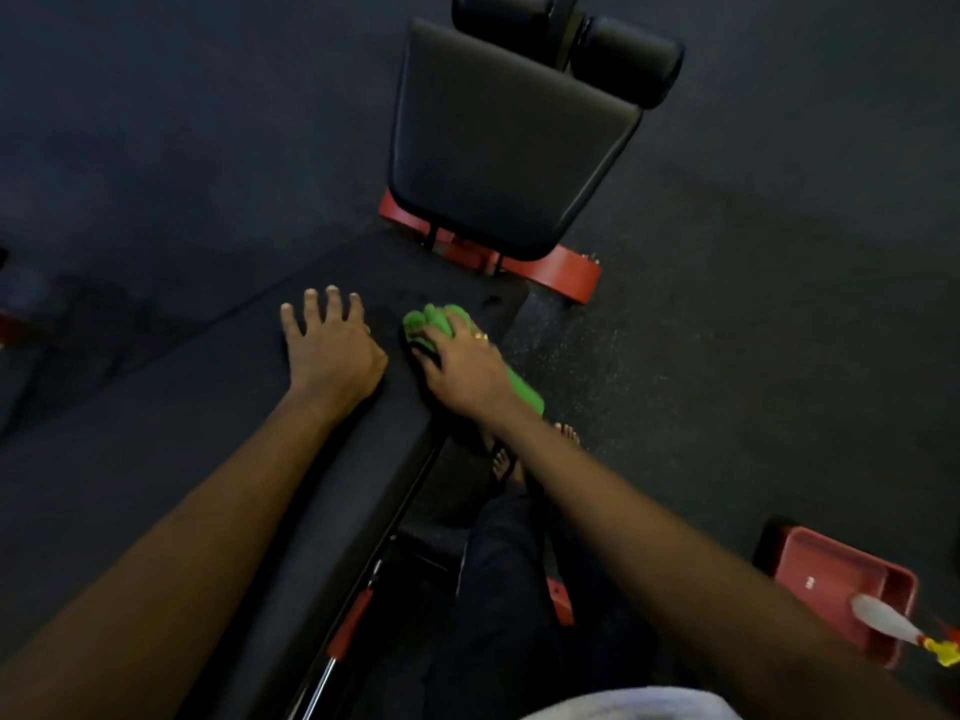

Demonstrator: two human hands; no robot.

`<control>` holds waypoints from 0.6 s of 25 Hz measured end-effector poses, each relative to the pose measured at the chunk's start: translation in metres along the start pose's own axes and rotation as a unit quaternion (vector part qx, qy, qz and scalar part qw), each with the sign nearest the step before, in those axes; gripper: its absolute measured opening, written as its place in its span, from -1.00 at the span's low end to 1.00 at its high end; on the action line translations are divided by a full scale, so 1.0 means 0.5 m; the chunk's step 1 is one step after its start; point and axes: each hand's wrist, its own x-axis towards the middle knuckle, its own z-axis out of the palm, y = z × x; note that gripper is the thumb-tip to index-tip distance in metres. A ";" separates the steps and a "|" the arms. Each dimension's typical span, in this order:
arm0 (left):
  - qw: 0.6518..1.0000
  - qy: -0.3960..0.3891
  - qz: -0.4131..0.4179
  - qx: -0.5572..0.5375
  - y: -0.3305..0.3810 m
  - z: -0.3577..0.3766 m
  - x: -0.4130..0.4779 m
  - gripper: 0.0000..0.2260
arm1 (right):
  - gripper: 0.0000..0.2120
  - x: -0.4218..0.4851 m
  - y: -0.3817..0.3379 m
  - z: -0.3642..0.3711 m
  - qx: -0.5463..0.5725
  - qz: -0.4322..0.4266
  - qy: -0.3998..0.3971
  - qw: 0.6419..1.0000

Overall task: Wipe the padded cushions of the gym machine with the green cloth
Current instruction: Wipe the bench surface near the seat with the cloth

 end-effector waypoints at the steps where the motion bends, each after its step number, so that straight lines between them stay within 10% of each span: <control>1: 1.000 -0.011 -0.014 0.004 -0.001 0.006 -0.001 -0.47 | -0.56 0.063 0.024 0.005 -0.021 -0.017 -0.032 0.999; 7: 1.000 -0.020 -0.021 0.011 0.008 0.022 0.011 -0.47 | -0.57 0.243 0.108 0.010 -0.015 0.078 -0.070 0.994; 12: 0.999 -0.014 -0.024 0.031 0.012 0.020 0.009 -0.46 | -0.59 0.183 0.075 0.021 0.021 -0.202 -0.092 0.975; 15: 0.999 -0.018 -0.030 0.029 0.014 0.020 0.008 -0.46 | -0.51 0.232 0.198 0.019 0.015 -0.038 -0.061 0.997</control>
